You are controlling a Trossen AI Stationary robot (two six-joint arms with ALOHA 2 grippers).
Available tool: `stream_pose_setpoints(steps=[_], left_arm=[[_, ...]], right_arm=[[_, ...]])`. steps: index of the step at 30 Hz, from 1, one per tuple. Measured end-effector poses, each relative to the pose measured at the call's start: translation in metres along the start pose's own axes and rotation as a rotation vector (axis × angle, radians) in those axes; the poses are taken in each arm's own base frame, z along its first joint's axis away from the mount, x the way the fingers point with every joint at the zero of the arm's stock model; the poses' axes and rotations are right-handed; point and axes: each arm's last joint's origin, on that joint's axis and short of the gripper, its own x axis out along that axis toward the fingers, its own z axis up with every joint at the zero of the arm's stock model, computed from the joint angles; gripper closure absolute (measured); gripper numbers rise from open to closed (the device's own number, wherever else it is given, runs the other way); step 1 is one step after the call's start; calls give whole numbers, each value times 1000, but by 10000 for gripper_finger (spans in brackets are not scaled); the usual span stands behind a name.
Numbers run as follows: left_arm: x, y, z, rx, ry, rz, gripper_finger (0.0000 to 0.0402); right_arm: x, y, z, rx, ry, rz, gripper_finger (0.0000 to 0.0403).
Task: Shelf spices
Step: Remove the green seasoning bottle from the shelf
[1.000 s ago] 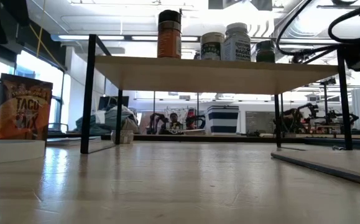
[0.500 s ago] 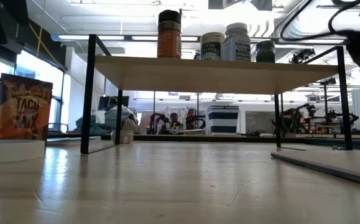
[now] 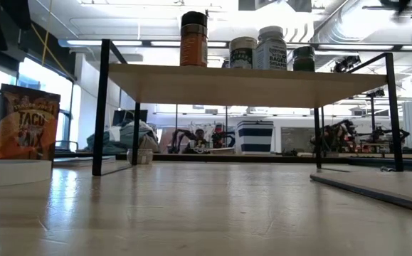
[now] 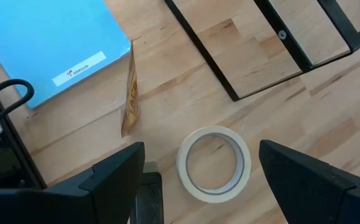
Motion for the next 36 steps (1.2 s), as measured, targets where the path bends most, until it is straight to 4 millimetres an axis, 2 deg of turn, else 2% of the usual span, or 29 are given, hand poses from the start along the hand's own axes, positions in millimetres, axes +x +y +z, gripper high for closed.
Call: stream_pose_setpoints(steps=[5,9,12,16,23,29,36], left_arm=[[0,0,0,-1,-15,-4,88],[0,0,1,-4,-30,-9,88],[0,0,1,-5,-35,-11,88],[0,-1,1,-7,-25,-13,88],[0,-2,-1,-5,21,-13,88],[0,-2,-1,-4,22,-12,88],[0,-2,-1,-3,14,-14,88]], right_arm=[[-36,1,40,39,-217,83,18],[-39,4,67,-79,-215,40,18],[-27,15,89,-214,-153,27,18],[-2,28,122,-334,-111,-20,18],[34,28,170,-471,20,-51,18],[56,20,189,-529,125,-58,18],[72,17,193,-585,240,-58,18]])
